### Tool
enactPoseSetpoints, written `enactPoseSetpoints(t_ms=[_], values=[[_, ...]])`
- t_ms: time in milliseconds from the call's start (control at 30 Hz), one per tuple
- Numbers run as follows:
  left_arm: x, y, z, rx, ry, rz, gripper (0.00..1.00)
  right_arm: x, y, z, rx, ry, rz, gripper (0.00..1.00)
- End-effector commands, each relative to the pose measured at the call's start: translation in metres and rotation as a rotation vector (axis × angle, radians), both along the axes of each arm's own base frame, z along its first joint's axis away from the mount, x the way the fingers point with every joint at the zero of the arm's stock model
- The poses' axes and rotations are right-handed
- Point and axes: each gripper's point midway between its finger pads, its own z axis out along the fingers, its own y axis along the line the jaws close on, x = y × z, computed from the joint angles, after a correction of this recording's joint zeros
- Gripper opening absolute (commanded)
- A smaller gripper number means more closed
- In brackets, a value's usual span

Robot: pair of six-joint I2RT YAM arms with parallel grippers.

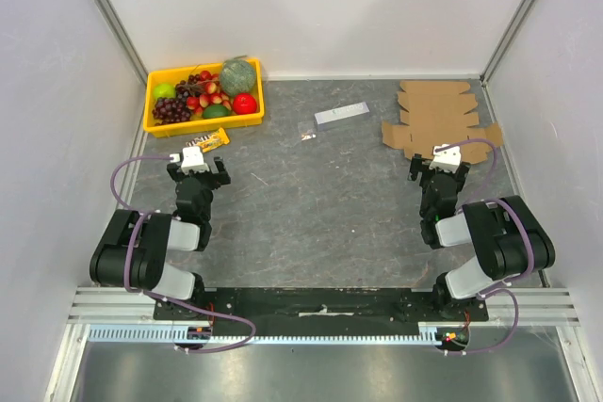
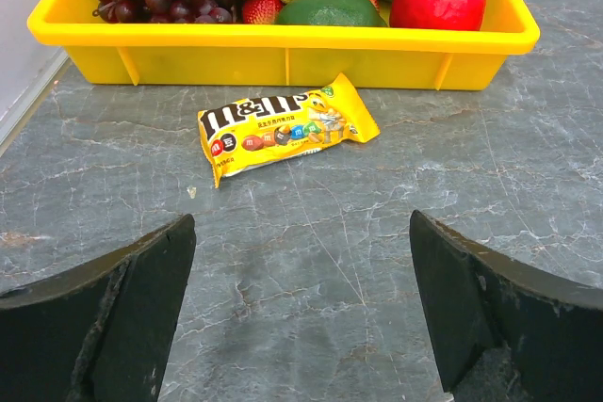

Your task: Fold the paper box

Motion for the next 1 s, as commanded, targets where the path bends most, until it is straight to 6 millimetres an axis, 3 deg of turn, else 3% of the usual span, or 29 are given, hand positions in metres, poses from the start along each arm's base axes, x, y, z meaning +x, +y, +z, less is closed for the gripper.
enactPoseSetpoints(t_ms=[0,433,500,600,733,800,900,967], values=[[0.0,0.002,0.007,0.011,-0.026,0.0,1.0,0.0,0.0,0.006,-0.009,-0.02,0.006,0.98],[0.0,0.001,0.009,0.009,-0.032,-0.002,1.0,0.0,0.001,0.006,-0.008,-0.021,0.009,0.98],[-0.002,0.003,0.013,0.017,-0.046,0.016,1.0,-0.007,-0.014,0.014,0.005,-0.05,-0.084,0.98],[-0.006,-0.009,0.022,0.067,-0.065,-0.041,1.0,-0.016,-0.02,0.026,0.031,-0.101,-0.127,0.98],[-0.006,-0.016,0.029,0.093,0.003,-0.02,1.0,-0.022,-0.046,0.03,0.084,0.037,-0.372,0.98],[-0.006,-0.021,0.025,0.013,0.102,0.007,1.0,-0.015,-0.045,0.035,0.077,0.117,-0.387,0.98],[-0.006,-0.031,0.045,0.002,0.13,-0.002,1.0,-0.008,-0.042,0.045,0.148,0.181,-0.433,0.98],[-0.012,-0.031,0.056,-0.004,0.141,0.027,1.0,0.0,-0.03,0.048,0.149,0.265,-0.368,0.98]])
